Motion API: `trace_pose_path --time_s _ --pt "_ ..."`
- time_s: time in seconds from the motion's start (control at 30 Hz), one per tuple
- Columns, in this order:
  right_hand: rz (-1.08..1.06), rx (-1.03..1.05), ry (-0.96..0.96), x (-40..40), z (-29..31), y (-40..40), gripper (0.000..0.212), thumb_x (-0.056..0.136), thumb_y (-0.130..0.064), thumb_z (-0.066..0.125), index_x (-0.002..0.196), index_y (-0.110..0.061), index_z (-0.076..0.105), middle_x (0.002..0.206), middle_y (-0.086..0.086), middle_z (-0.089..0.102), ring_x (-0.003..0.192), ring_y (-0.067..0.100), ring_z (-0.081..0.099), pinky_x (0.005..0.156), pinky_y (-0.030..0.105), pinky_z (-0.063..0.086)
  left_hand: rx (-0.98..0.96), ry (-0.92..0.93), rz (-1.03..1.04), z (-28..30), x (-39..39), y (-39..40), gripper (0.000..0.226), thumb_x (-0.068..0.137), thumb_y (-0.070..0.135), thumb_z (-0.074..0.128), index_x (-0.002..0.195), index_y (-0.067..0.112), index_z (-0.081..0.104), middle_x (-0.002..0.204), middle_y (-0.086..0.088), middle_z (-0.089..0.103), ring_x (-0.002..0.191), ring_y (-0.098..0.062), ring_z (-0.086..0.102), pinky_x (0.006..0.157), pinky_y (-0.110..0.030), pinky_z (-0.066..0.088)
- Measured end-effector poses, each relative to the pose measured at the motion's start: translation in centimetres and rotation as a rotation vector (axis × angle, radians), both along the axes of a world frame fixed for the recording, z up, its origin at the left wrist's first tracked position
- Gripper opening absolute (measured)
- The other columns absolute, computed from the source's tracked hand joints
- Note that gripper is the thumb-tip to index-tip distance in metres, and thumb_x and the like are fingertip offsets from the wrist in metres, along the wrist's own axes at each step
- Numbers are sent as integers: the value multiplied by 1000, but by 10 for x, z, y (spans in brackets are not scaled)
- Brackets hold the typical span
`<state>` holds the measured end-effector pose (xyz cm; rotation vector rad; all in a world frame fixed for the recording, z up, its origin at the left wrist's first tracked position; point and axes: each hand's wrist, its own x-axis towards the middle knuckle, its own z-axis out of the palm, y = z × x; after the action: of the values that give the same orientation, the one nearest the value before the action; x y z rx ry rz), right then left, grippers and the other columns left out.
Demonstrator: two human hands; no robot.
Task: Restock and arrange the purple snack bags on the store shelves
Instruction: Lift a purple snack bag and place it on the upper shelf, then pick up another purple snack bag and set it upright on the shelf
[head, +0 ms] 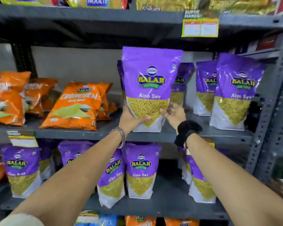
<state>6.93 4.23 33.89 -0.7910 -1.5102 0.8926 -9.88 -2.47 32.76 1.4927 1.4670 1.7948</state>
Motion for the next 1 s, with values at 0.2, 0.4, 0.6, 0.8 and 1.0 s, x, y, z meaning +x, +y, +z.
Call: trace_pose_path --time_s 0.2,0.4,0.6,0.8,1.0 --pt "-42 -58 -77 -37 3 39 41 83 1 64 121 10 50 101 30 67 87 29 60 75 26 48 -89 12 30 -2 -29 41 84 59 21 86 123 7 35 120 -2 54 118 -20 53 100 -32 43" --pt "-48 -92 -262 -62 2 78 36 85 -21 66 114 -3 54 107 21 69 102 34 64 100 46 48 -133 104 70 -1 -46 59 90 62 30 84 131 9 30 133 -7 51 117 -18 49 96 -29 40" --pt "8 -155 -215 -70 -1 76 38 89 -18 61 117 6 53 121 26 64 115 36 60 104 44 45 -100 78 102 -9 -51 57 84 63 37 81 131 7 40 127 -4 56 119 -18 54 94 -26 43" --pt "66 -99 207 -49 -13 13 25 86 -8 63 109 -9 54 107 10 60 98 17 60 90 25 46 139 -218 209 -39 -29 -9 51 89 18 57 135 6 37 137 -11 49 128 -21 47 108 -29 38" --pt "276 -49 375 -40 -80 -70 11 88 -11 55 97 -13 62 102 1 66 99 14 58 89 25 50 174 -69 381 -135 -29 -82 27 88 16 54 115 15 51 116 4 59 111 -13 55 102 -31 44"
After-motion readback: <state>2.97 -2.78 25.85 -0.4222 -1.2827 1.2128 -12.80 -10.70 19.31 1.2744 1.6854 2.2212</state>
